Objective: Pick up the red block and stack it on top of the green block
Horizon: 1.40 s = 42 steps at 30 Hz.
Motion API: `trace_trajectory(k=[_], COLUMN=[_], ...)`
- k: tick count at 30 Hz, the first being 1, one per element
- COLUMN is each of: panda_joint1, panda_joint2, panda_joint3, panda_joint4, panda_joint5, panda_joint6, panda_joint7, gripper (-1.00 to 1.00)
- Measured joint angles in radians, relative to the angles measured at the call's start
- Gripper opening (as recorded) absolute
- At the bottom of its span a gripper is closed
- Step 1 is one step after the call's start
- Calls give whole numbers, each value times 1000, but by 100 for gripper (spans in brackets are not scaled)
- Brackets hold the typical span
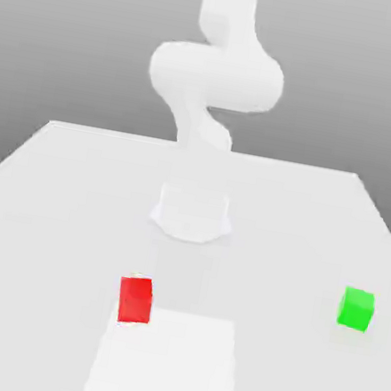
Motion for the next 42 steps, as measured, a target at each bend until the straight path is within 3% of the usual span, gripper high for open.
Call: trace_trajectory(k=[15, 19, 23, 24, 31, 37, 42], panda_joint1=[-38, -29, -97, -122, -130, -128, -96], panda_joint2=[450, 707, 871, 901, 906, 716, 616], panda_joint3=[-137, -167, -74, -47, -40, -72, -40], panda_joint4=[-503, -566, -554, -551, -550, -576, -581], panda_joint5=[-78, 0, 114, 125, 123, 11, 9], panda_joint6=[368, 566, 703, 729, 732, 571, 475], panda_joint7=[-242, -360, -449, -459, -457, -377, -359], gripper=[0, 0, 0, -100, -100, -100, -100])
